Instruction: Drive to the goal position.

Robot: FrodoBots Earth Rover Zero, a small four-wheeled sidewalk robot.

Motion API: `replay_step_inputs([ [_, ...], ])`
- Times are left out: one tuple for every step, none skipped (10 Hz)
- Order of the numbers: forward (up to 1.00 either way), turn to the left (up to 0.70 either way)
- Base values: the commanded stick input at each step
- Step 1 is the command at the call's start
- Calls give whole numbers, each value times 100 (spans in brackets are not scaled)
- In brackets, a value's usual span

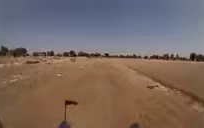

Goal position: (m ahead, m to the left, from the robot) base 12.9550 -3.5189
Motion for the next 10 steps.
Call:
replay_step_inputs([
  [50,0],
  [50,0],
  [50,0],
  [50,0],
  [50,0],
  [50,0],
  [50,0],
  [50,0],
  [50,0],
  [50,0],
])
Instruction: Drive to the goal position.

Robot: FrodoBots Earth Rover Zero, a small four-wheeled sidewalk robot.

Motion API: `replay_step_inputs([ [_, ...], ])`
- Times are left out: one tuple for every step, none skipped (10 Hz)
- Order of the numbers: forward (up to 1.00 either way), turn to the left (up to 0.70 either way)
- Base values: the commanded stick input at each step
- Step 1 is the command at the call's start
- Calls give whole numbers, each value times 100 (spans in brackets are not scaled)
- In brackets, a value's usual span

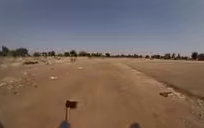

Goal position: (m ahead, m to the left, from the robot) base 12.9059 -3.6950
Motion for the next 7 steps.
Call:
replay_step_inputs([
  [50,0],
  [50,0],
  [50,0],
  [50,0],
  [50,0],
  [50,0],
  [50,0],
])
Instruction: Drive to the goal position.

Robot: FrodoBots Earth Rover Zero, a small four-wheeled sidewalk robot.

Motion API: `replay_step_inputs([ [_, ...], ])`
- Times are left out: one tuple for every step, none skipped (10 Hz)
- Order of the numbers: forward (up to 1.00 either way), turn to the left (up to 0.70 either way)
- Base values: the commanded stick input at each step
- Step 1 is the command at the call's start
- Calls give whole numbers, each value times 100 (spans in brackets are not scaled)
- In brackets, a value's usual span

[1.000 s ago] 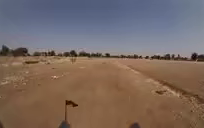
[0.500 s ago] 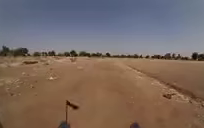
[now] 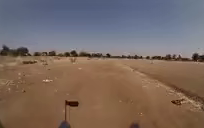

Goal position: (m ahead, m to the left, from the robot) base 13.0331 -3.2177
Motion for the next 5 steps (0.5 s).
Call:
replay_step_inputs([
  [50,0],
  [50,0],
  [50,0],
  [50,0],
  [50,0],
])
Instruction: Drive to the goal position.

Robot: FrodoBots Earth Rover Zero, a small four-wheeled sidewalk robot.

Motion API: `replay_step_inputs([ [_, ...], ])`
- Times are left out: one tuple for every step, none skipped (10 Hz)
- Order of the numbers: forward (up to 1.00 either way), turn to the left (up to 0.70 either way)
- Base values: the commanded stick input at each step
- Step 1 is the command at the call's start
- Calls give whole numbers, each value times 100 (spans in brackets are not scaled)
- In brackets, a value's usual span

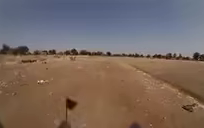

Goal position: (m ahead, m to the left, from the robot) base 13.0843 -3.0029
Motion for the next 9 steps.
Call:
replay_step_inputs([
  [50,0],
  [50,0],
  [50,0],
  [50,0],
  [50,0],
  [50,0],
  [50,0],
  [50,0],
  [50,0],
])
